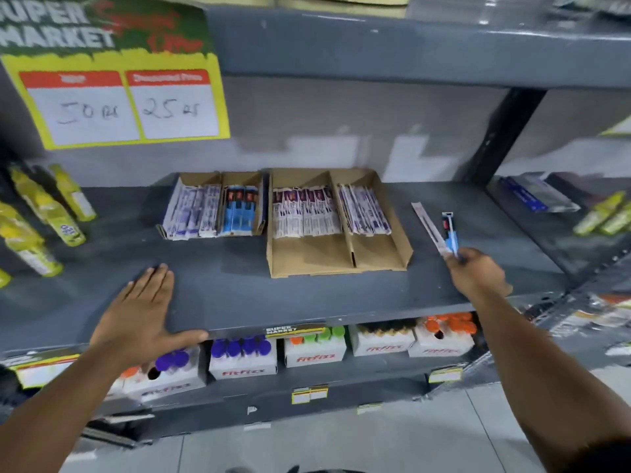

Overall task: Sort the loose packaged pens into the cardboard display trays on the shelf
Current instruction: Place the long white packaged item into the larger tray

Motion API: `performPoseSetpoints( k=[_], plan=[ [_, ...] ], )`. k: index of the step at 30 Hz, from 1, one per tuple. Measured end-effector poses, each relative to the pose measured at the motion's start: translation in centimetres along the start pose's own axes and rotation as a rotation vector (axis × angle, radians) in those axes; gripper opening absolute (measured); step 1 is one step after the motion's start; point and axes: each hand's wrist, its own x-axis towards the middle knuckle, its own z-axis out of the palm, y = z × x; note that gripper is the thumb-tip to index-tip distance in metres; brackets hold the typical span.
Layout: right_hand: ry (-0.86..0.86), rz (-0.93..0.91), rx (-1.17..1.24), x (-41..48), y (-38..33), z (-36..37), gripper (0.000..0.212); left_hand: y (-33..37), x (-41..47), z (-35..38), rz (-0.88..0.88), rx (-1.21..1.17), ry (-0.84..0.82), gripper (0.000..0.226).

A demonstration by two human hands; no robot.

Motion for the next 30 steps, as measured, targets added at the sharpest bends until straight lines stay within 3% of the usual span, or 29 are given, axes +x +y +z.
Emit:
performPoseSetpoints(
  k=[11,16,20,23,30],
  plan=[
    [-0.089,0.146,0.166,0.5,-1.2,-0.5,0.027,0.2,-0.1,-0.3,-0.027,0.026,-0.021,0.144],
    [0.116,0.213,0.653,0.6,-0.7,-1.5,0.017,0.2,0.0,-0.2,-0.023,0.031,-0.006,0.143],
    [0.214,0.025,1.040,0.5,0.5,-3.1,0.007,0.0,0.2,0.0,-0.011,0.008,0.012,0.144],
    [0.142,-0.114,1.128,-0.4,0.6,-4.7,0.019,-0.2,0.3,0.2,-0.006,0.019,0.016,0.143],
    [-0.356,-0.473,1.079,-3.9,-2.2,-5.4,0.050,-0.3,0.4,0.4,-0.012,0.016,0.009,0.142]
  ],
)
